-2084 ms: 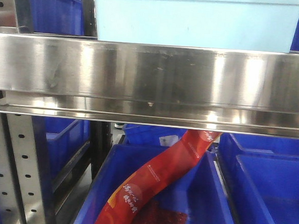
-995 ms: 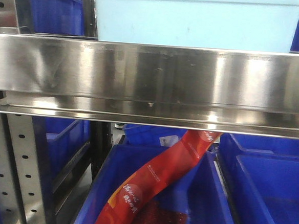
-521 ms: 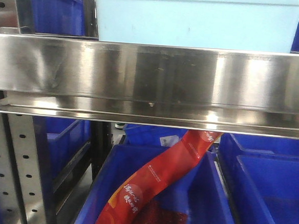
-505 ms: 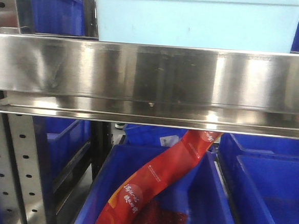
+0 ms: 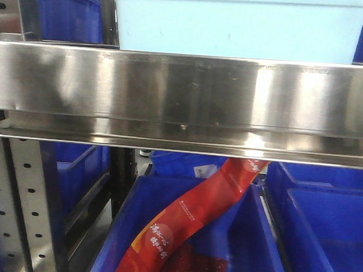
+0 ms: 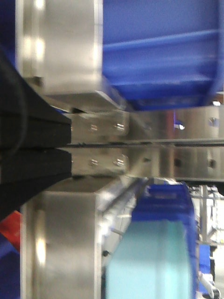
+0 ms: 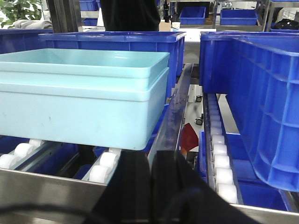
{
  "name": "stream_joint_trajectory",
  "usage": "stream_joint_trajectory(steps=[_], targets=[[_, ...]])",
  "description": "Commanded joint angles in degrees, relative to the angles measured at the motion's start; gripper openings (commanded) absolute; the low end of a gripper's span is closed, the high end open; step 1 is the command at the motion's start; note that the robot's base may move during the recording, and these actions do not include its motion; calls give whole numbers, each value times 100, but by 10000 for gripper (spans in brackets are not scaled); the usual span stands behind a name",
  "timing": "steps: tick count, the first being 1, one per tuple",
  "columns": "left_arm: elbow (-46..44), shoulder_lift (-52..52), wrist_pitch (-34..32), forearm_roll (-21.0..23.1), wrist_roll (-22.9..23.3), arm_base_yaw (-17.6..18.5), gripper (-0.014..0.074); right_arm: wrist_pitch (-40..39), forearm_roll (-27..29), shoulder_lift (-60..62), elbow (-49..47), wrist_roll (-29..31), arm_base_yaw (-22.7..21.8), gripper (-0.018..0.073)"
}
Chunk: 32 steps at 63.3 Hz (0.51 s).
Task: Move two blue bins to right shelf middle
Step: 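Open both grippers and pull them back from the bin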
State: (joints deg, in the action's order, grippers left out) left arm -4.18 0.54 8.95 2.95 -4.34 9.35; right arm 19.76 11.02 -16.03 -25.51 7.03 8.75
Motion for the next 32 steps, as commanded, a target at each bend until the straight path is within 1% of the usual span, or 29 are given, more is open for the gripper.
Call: stream_joint_trajectory(steps=[1, 4, 7, 32], targets=[[378, -54, -536, 91, -7, -39, -111, -129, -55, 28, 30, 24, -9, -151], [418, -54, -813, 91, -7, -39, -111, -139, -55, 22, 30, 24, -9, -151], [418, -54, -551, 91, -7, -39, -111, -139, -55, 22, 30, 24, -9, -151], [418, -54, -690, 91, -7, -39, -111, -139, -55, 22, 30, 24, -9, -151]])
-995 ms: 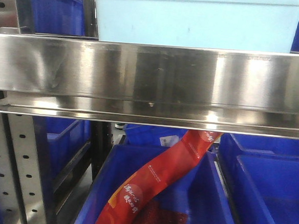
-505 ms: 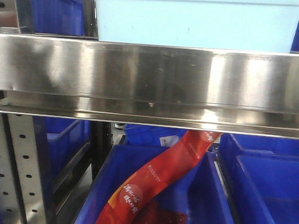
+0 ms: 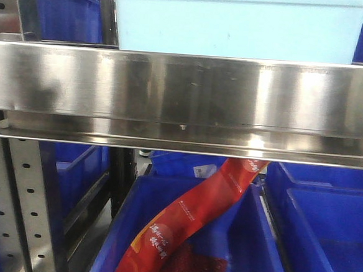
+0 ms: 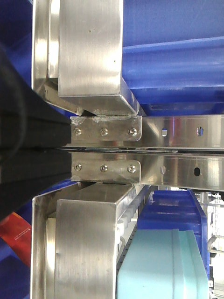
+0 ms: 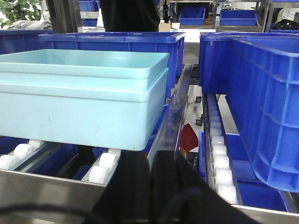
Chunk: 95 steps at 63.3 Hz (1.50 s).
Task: Move two blue bins to right shelf middle
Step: 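Open both grippers and pull them back from the bin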
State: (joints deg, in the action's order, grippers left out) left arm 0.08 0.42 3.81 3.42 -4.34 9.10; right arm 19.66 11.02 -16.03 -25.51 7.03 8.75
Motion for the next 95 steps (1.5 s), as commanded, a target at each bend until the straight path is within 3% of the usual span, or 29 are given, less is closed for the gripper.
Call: stream_joint_trajectory(steps=[1, 45, 52, 66, 82, 95], targets=[[-8, -42, -175, 45, -7, -13, -111, -129, -55, 22, 30, 24, -9, -151], [-8, -42, -175, 45, -7, -13, -111, -130, -55, 33, 30, 38, -17, -151], [-8, -42, -175, 45, -7, -13, -111, -426, -268, 76, 105, 157, -333, -151], [-8, -42, -175, 45, -7, -13, -111, -940, -335, 700, 886, 210, -1134, -151], [-8, -42, -175, 45, -7, -13, -111, -982, -488, 1603, 2113, 210, -1169, -151], [-8, -42, -175, 45, -7, -13, -111, -1702, -438, 1603, 2551, 82, -1169, -151]])
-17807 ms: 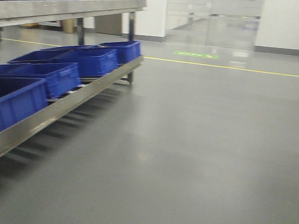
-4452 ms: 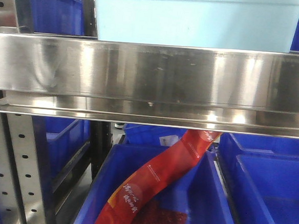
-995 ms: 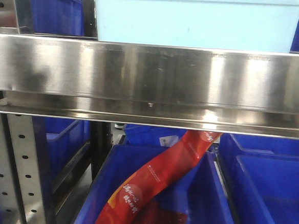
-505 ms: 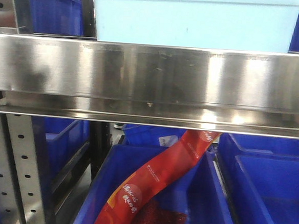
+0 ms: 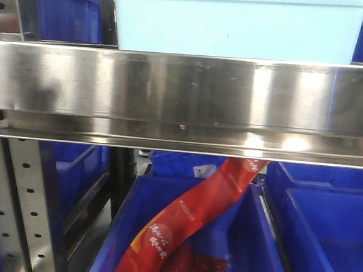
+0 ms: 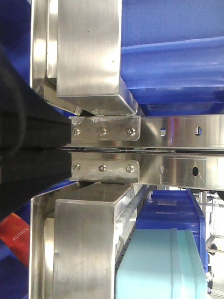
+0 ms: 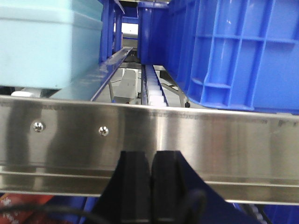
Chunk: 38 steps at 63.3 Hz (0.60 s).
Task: Move two blue bins to right shelf middle
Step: 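Open both grippers and pull them back from the bin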
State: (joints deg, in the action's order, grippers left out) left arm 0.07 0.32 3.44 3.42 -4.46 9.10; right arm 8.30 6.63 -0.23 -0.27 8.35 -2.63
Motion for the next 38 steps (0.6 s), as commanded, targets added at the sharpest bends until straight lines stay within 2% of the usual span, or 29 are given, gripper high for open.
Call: stream_joint_trajectory(steps=[1, 38], targets=[[-7, -32, -139, 45, 4, -13, -111, -610, 18, 23, 27, -50, -31, -151], [-7, -32, -139, 45, 4, -13, -111, -620, 58, 23, 27, -50, -31, -151]])
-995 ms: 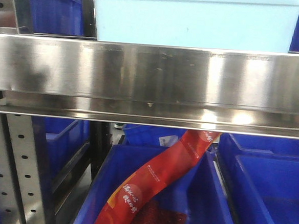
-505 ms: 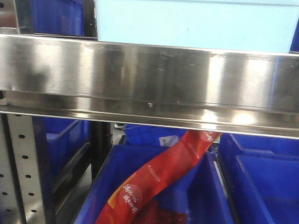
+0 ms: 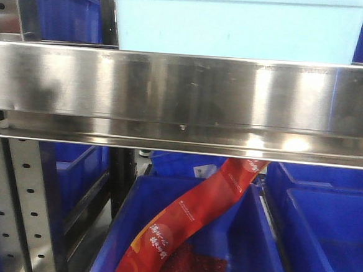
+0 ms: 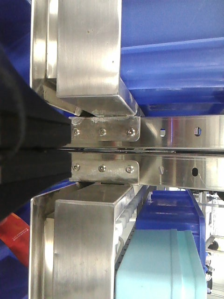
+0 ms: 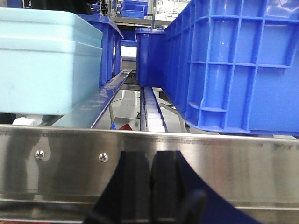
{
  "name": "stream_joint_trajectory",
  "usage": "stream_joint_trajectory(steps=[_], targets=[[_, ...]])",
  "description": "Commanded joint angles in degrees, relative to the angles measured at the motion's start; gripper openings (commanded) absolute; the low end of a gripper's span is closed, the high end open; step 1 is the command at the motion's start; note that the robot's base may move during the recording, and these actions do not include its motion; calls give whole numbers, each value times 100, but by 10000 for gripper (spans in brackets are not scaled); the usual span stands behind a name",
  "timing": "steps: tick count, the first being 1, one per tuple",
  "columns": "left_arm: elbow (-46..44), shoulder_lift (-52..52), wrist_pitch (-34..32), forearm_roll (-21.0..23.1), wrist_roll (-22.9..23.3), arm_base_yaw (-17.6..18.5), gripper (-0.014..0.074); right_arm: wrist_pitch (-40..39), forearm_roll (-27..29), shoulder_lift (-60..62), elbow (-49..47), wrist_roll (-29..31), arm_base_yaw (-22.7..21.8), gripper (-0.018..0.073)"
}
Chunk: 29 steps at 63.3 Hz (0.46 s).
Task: Move two blue bins to right shelf middle
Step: 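Open both grippers and pull them back from the bin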
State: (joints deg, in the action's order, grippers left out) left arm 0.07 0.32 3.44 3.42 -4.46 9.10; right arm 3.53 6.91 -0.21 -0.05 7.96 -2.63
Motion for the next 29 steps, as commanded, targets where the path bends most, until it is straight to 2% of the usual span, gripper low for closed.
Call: stream_joint_trajectory(steps=[1, 29], targets=[[-7, -32, -139, 45, 4, -13, -111, -142, 30, 21, 5, -11, -31, -151], [-7, -32, -139, 45, 4, -13, -111, -142, 30, 21, 5, -11, -31, -151]])
